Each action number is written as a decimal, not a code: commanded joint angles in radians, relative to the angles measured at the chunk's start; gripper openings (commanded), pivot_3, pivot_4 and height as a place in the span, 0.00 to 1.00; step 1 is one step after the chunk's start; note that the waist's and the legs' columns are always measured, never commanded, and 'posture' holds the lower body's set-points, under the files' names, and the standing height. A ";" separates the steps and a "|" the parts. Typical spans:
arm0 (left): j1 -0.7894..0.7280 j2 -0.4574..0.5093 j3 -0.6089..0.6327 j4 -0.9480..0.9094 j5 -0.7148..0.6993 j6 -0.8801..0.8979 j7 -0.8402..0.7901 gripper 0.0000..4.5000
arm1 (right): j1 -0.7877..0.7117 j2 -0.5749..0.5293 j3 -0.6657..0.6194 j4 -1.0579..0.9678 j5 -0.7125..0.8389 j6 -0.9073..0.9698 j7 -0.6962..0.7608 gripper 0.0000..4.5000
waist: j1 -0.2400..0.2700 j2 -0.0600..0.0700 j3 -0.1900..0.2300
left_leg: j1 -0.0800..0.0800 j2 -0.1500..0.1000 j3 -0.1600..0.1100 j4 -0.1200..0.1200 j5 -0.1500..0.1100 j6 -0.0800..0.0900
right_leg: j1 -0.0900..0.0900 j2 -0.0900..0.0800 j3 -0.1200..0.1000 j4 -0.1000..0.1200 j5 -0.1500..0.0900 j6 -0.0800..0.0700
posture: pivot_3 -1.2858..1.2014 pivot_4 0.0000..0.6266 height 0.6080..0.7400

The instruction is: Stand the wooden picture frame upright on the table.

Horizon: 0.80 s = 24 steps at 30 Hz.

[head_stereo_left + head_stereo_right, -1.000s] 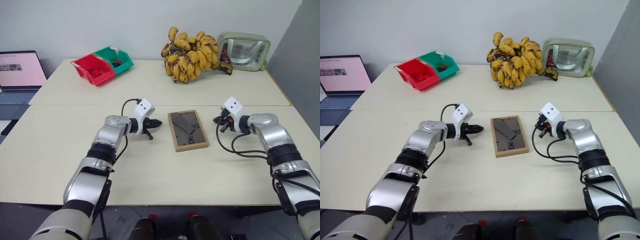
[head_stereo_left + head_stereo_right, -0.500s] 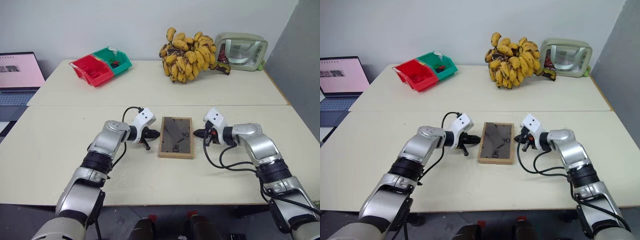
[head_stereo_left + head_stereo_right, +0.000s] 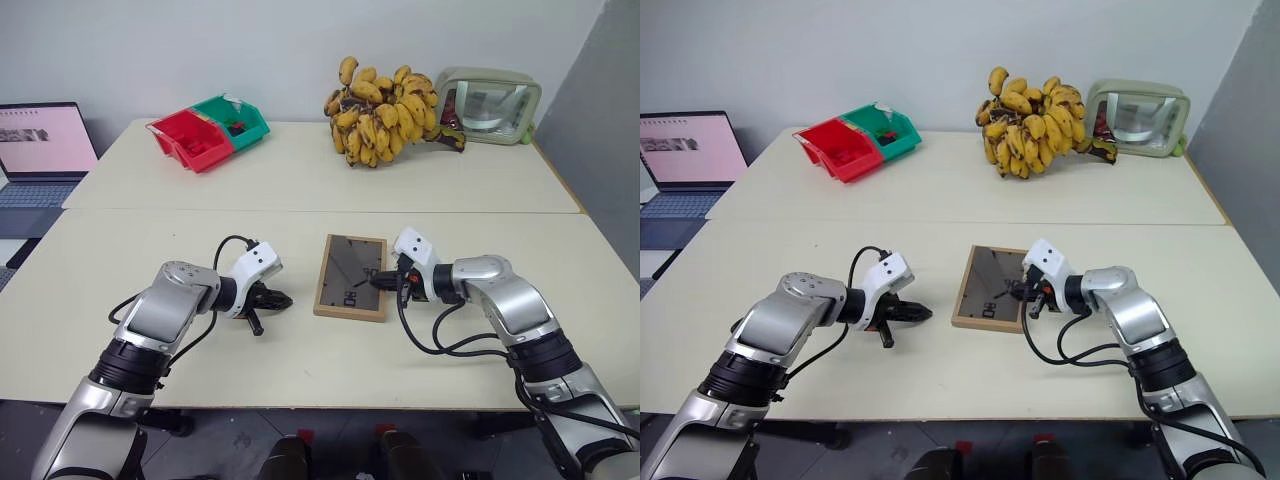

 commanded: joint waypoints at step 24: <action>-0.094 -0.132 -0.021 0.069 0.021 -0.062 0.085 0.00 | -0.064 0.098 -0.017 0.173 -0.056 -0.108 -0.100 0.01 | -0.013 0.000 0.000 | 0.000 0.001 0.000 0.000 0.000 0.000 | -0.001 0.001 0.000 0.001 0.000 0.000 | 0.52 0.24 1.00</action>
